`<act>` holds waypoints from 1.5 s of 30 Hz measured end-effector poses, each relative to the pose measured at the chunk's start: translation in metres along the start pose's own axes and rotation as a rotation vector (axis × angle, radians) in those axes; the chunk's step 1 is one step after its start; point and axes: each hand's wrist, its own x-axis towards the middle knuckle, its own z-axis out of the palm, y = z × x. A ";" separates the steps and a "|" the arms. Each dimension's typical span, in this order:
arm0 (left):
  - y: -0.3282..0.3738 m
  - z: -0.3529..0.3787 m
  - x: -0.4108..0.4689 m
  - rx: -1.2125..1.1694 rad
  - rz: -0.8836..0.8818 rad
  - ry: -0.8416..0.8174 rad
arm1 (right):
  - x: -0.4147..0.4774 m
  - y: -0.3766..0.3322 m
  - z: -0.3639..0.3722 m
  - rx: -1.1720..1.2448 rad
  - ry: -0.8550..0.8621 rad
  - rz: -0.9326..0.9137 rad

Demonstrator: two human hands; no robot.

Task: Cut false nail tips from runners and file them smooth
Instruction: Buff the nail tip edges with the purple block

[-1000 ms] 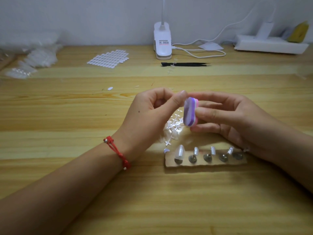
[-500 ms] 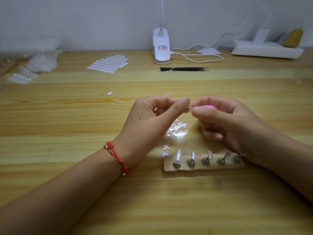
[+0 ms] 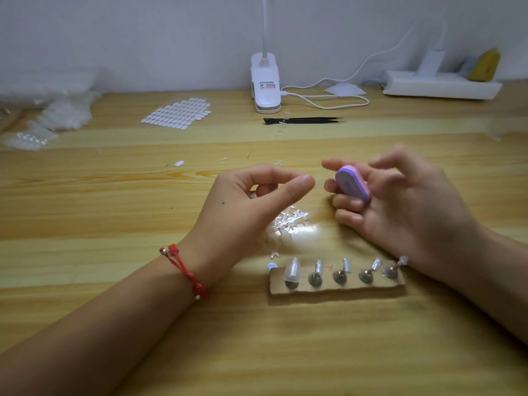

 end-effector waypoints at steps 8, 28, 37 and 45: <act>0.002 0.000 -0.001 0.020 0.037 -0.014 | 0.000 0.005 -0.007 -0.033 -0.093 -0.033; 0.000 -0.003 0.000 -0.082 -0.024 0.066 | -0.006 0.005 0.003 -0.181 -0.067 -0.070; 0.001 -0.001 -0.001 -0.058 -0.008 0.050 | -0.007 0.008 0.007 -0.250 -0.057 -0.085; 0.002 0.001 -0.001 -0.050 -0.004 0.022 | -0.008 0.007 0.007 -0.189 -0.031 -0.098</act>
